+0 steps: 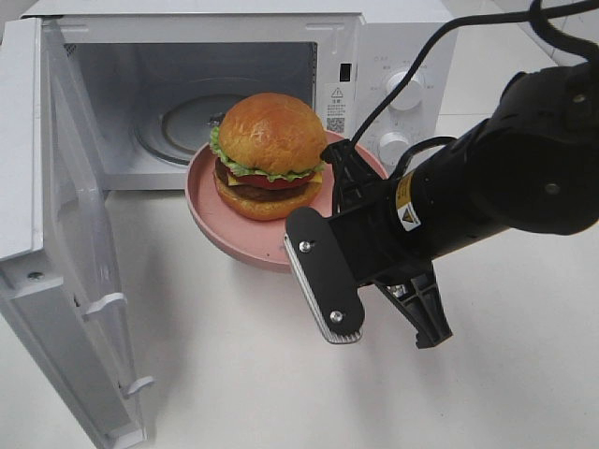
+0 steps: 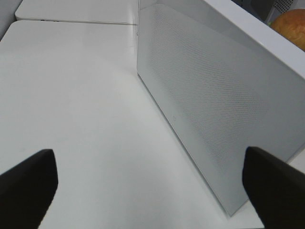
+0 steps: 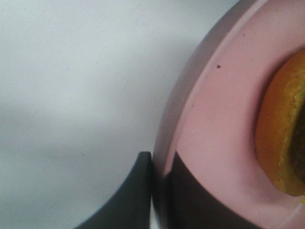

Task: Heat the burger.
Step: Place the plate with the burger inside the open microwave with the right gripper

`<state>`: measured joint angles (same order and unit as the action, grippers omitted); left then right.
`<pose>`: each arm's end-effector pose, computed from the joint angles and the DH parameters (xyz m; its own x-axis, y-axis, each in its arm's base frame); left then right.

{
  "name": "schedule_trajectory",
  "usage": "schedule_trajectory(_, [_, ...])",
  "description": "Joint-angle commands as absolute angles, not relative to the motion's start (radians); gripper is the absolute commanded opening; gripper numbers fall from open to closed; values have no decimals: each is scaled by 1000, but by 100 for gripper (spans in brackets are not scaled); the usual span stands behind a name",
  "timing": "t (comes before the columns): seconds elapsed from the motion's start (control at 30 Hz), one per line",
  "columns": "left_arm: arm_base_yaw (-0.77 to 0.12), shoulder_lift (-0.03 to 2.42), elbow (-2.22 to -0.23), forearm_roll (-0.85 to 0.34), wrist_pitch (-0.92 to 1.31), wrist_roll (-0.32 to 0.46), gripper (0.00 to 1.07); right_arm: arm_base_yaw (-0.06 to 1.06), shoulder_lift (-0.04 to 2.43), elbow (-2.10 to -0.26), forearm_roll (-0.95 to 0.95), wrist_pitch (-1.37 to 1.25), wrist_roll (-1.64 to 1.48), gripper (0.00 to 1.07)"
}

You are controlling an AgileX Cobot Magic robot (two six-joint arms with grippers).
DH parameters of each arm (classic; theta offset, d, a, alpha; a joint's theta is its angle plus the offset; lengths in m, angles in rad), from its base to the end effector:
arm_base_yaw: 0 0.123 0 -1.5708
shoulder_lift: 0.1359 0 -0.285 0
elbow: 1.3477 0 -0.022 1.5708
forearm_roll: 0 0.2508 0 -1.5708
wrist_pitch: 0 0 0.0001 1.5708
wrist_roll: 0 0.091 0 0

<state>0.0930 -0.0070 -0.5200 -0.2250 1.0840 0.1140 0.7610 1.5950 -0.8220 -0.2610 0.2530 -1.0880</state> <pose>-0.0087 -0.0188 0.2825 -0.4407 -0.0339 -0.8970 0.0882 0.9928 -0.0808 0.2268 0.2079 0.1897 0.5107 -0.8555 -0.0856 -0.7158 -0.3679 -0.5935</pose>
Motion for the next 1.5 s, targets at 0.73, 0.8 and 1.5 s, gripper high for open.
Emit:
schedule_trajectory(0.73, [90,-23,-518,-230,1072,110,98,759,1787,-1060,-282,199,-1034,0])
schedule_trajectory(0.8, [90,-23,-518,-230,1072,111,98,759,1794,-1069,-282,199,-1033,0])
schedule_trajectory(1.5, [90,-23,-518,-230,1072,111,98,759,1965,-1329,-344,294,-936,0])
